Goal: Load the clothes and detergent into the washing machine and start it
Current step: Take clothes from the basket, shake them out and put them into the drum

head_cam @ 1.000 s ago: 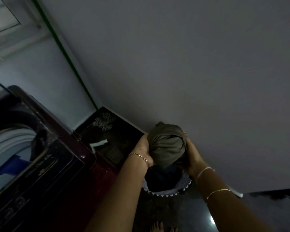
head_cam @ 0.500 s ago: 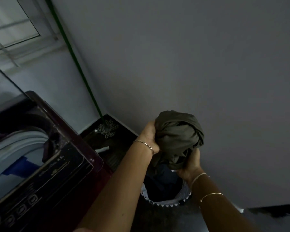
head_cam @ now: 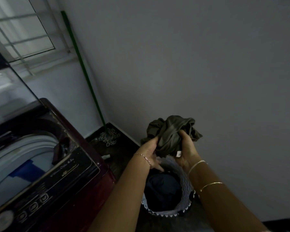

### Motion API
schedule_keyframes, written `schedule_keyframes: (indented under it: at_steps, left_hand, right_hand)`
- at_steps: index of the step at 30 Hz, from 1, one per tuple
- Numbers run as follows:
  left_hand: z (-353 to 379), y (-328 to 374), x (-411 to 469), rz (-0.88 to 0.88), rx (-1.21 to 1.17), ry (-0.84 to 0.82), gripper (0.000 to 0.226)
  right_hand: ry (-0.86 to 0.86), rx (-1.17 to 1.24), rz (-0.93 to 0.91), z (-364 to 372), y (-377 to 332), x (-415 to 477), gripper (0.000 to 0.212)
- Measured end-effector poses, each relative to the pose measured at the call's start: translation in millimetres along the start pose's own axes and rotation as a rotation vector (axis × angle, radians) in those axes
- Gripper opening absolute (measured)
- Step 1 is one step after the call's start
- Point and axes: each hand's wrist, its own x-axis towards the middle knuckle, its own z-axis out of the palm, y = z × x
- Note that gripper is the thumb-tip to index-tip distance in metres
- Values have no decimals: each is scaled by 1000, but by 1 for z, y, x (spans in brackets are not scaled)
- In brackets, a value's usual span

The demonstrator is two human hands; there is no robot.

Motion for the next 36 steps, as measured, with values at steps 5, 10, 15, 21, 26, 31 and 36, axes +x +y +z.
schedule_keyframes:
  at_steps: [5,10,15,21,26,31,36]
  left_hand:
    - [-2,3,-4,192,-357,-22,62]
    - [-44,19,23,398,-299,399,44]
    - [-61,38,-65,461,-220,204,39]
    - [-125,58,-139,537,-263,51,46]
    - [-217,53,-176,603,-264,199,42]
    - [-312,54,-199,598,-339,331,20]
    - [-397,52,-209,572,-439,443,38]
  right_hand:
    - [39,-105,-21,14,-4,-4,43]
    - [1,-225,-37,40,0,-4,37]
    - [-124,-259,-111,103,12,0,43]
    - [-237,-335,-32,178,71,24,48]
    - [-270,-524,8,234,146,59,88]
    - [-397,-558,262,297,222,53,47]
    - [-400,-653,348,335,291,73,46]
